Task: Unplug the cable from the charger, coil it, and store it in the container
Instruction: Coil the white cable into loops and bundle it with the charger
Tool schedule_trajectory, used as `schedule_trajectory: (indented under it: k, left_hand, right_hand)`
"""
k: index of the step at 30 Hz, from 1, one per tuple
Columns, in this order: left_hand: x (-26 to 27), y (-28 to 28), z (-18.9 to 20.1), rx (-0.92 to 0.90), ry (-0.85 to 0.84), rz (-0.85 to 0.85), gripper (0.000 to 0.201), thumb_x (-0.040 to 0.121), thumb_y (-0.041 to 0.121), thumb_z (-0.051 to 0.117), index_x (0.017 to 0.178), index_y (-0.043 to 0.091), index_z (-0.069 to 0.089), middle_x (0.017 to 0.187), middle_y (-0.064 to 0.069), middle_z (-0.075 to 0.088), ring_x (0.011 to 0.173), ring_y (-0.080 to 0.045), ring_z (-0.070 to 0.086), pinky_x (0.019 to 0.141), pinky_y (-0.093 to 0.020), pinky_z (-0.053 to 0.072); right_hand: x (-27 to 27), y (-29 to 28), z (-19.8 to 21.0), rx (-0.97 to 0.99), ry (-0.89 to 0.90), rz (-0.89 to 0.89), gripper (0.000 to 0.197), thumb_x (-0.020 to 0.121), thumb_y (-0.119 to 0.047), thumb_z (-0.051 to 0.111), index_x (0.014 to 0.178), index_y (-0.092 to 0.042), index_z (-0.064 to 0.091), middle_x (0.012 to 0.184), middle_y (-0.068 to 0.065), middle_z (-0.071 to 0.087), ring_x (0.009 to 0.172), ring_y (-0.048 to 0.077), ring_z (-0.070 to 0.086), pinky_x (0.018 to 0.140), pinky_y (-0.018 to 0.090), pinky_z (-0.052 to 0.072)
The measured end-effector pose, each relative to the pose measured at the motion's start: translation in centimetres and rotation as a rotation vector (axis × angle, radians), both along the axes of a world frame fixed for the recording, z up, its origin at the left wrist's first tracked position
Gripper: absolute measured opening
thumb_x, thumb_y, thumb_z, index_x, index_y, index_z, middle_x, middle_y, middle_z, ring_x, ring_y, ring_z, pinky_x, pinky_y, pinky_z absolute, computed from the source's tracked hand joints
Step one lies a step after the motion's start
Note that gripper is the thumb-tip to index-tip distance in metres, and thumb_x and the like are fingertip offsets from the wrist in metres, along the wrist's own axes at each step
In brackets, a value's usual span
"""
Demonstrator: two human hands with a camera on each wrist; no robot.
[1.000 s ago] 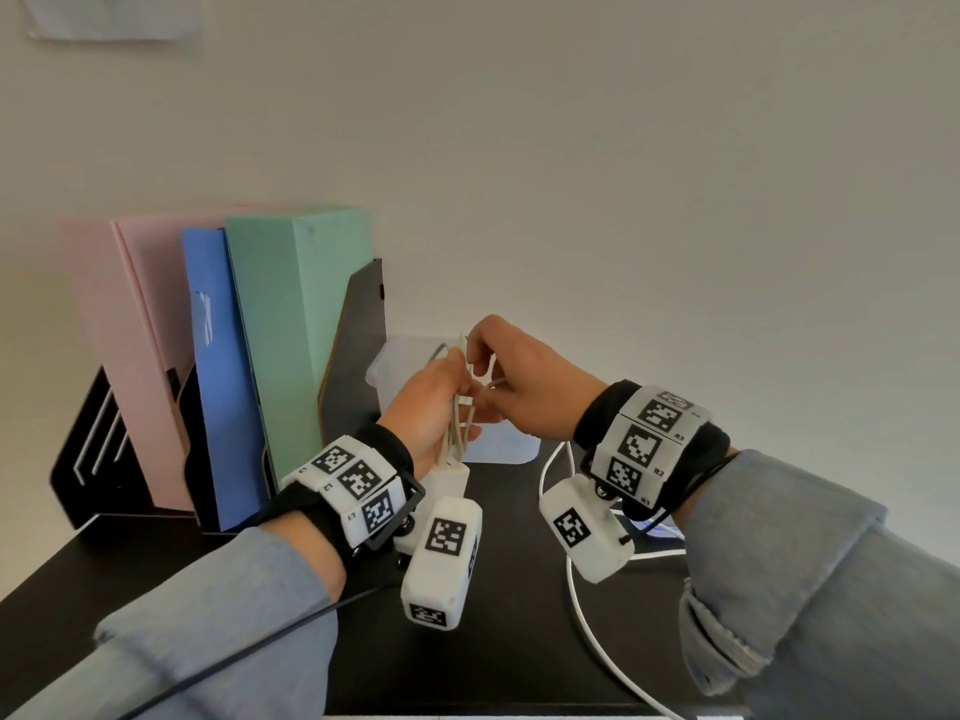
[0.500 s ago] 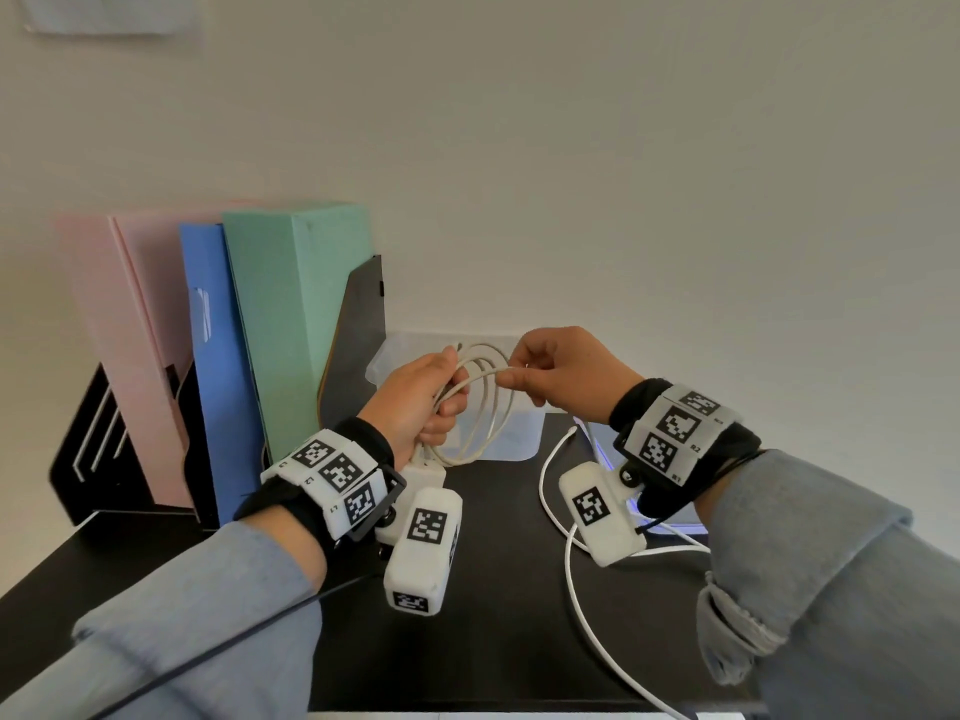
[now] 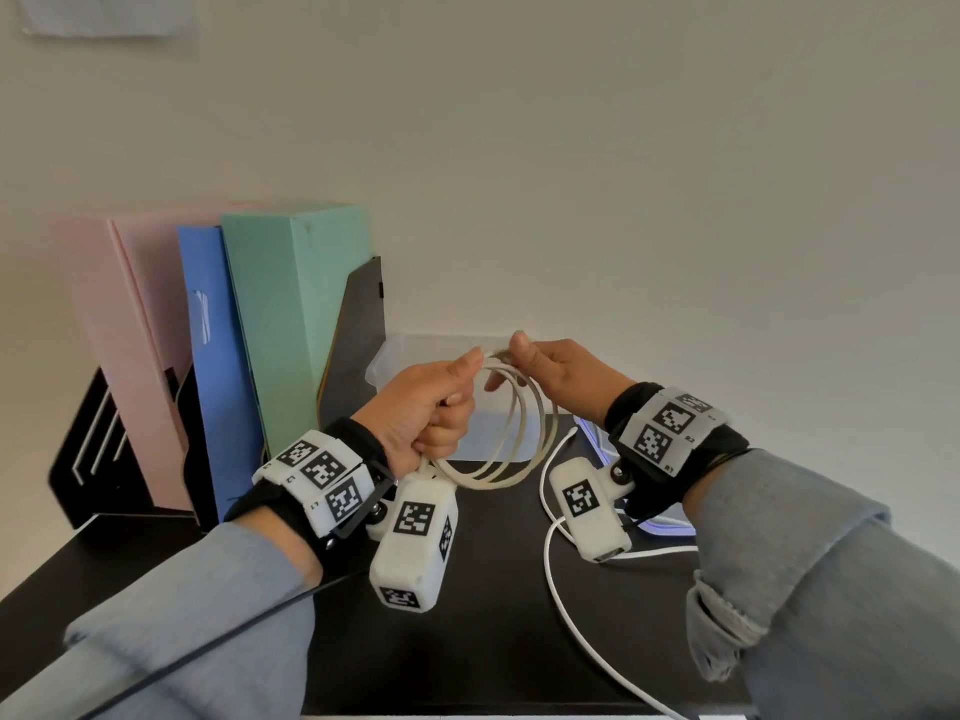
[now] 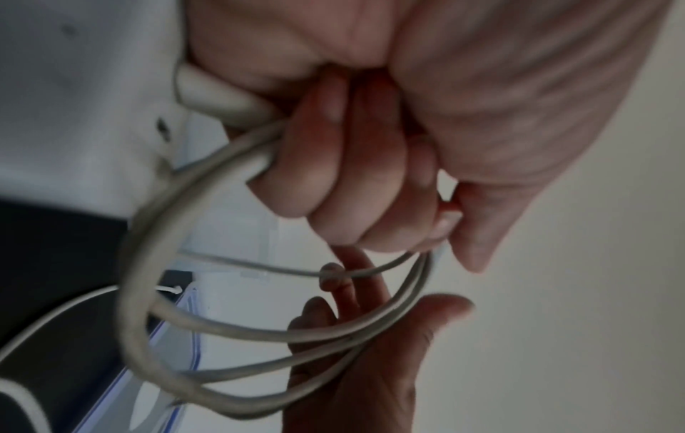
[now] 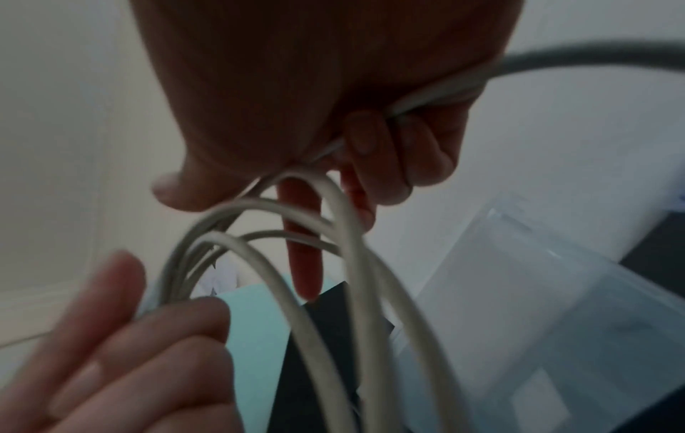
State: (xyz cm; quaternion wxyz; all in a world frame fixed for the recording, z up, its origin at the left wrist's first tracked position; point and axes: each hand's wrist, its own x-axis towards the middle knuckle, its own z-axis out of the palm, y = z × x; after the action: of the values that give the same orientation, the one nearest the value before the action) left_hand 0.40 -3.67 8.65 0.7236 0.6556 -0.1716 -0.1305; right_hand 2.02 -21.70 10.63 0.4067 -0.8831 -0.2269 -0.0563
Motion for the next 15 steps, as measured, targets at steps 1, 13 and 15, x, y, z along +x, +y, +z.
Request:
schedule_trajectory:
  k: [1, 13, 15]
  left_hand:
    - [0.1, 0.1, 0.0, -0.022, 0.006, 0.015, 0.044, 0.076, 0.051, 0.051, 0.047, 0.022, 0.034, 0.038, 0.008, 0.025, 0.03, -0.004, 0.015, 0.036, -0.013, 0.01]
    - [1.4, 0.3, 0.0, -0.274, 0.16, 0.042, 0.042, 0.093, 0.047, 0.038, 0.062, 0.02, 0.039, 0.038, 0.01, 0.027, 0.027, -0.002, 0.019, 0.031, -0.014, 0.011]
    - [1.5, 0.4, 0.1, -0.275, 0.164, 0.053, 0.042, 0.094, 0.045, 0.038, 0.061, 0.02, 0.039, 0.038, 0.01, 0.027, 0.027, -0.002, 0.019, 0.031, -0.014, 0.012]
  right_hand:
    - [-0.1, -0.1, 0.1, -0.012, 0.017, 0.018, 0.056, 0.094, -0.046, 0.03, 0.092, -0.008, 0.071, 0.078, -0.018, 0.07, 0.08, -0.005, 0.061, 0.072, 0.005, 0.039]
    - [0.9, 0.5, -0.7, 0.03, 0.064, -0.048, 0.036, 0.094, -0.033, 0.05, 0.064, -0.014, 0.052, 0.06, -0.001, 0.054, 0.053, 0.009, 0.046, 0.051, 0.01, 0.041]
    - [0.9, 0.3, -0.9, -0.045, 0.069, -0.036, 0.026, 0.092, -0.027, 0.052, 0.073, -0.011, 0.059, 0.068, -0.003, 0.063, 0.058, 0.007, 0.05, 0.055, 0.006, 0.041]
